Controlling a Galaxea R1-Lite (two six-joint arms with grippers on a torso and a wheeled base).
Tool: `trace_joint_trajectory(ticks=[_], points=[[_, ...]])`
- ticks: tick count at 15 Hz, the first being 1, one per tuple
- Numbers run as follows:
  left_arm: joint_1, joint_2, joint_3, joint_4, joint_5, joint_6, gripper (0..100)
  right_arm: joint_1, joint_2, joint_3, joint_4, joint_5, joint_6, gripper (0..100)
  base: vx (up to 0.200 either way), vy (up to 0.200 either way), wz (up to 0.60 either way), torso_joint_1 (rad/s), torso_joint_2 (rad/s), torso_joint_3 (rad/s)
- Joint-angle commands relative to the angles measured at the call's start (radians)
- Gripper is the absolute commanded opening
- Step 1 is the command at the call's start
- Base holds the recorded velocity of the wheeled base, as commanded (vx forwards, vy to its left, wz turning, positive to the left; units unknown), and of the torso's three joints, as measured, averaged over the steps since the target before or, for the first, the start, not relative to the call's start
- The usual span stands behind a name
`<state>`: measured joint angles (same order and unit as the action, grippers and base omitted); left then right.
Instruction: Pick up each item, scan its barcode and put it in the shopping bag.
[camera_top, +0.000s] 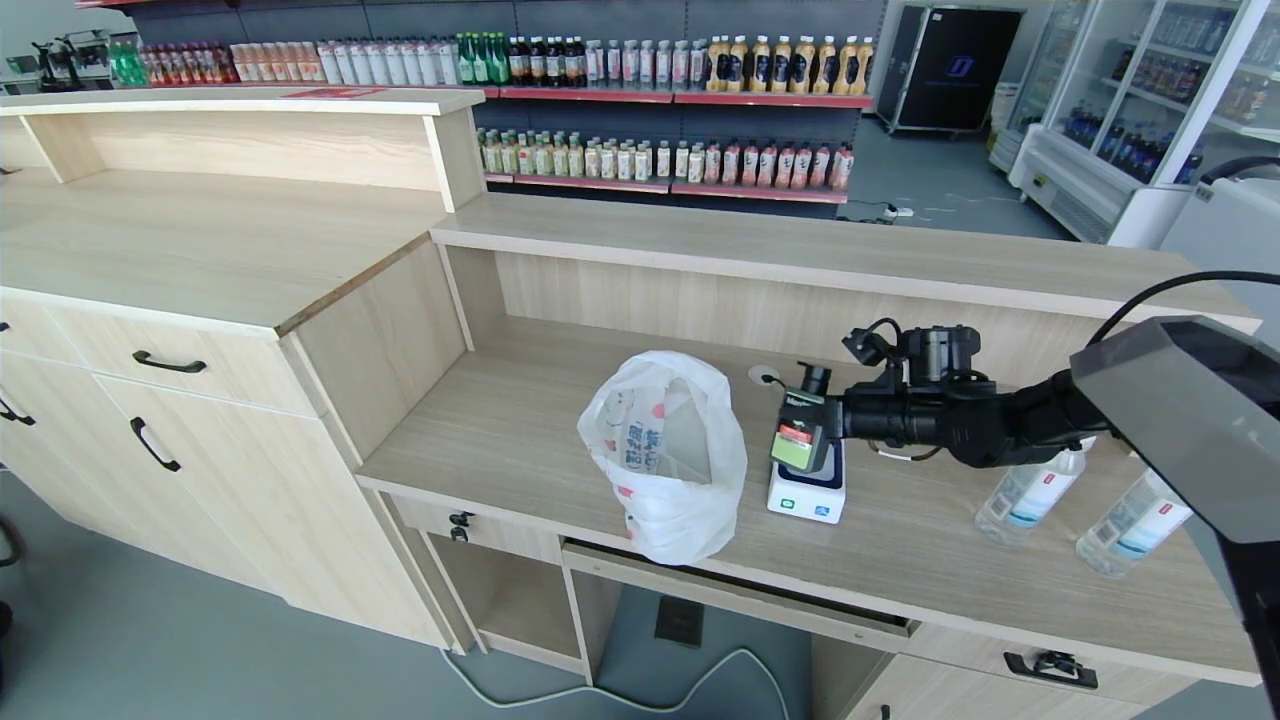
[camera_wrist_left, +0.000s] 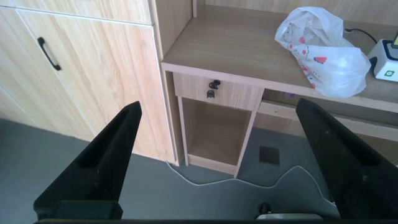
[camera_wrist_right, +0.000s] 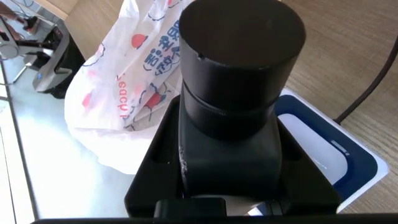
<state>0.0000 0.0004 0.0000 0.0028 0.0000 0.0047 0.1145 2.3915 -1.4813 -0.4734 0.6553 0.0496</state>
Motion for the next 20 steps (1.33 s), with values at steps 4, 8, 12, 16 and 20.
trace_joint_trajectory(ticks=[4, 8, 12, 16, 20], points=[[0.0, 0.0, 0.0, 0.0, 0.0, 0.0, 100, 0.011, 0.018, -0.008, -0.002, -0.002, -0.007, 0, 0.0, 0.0, 0.0, 0.0, 0.0, 0.0], [0.0, 0.0, 0.0, 0.0, 0.0, 0.0, 100, 0.004, -0.071, 0.042, -0.111, -0.033, -0.096, 0, 0.0, 0.0, 0.0, 0.0, 0.0, 0.0], [0.0, 0.0, 0.0, 0.0, 0.0, 0.0, 100, -0.087, -0.293, 0.346, -0.221, -0.309, -0.585, 0, 0.0, 0.0, 0.0, 0.0, 0.0, 0.0], [0.0, 0.0, 0.0, 0.0, 0.0, 0.0, 100, -0.111, -0.391, 0.477, -0.404, -0.321, -0.622, 0, 0.0, 0.0, 0.15, -0.001, 0.0, 0.001], [0.0, 0.0, 0.0, 0.0, 0.0, 0.0, 100, -0.015, -0.337, 0.368, -0.488, -0.45, -0.544, 0, 0.0, 0.0, 0.6, 0.004, 0.0, 0.005]])
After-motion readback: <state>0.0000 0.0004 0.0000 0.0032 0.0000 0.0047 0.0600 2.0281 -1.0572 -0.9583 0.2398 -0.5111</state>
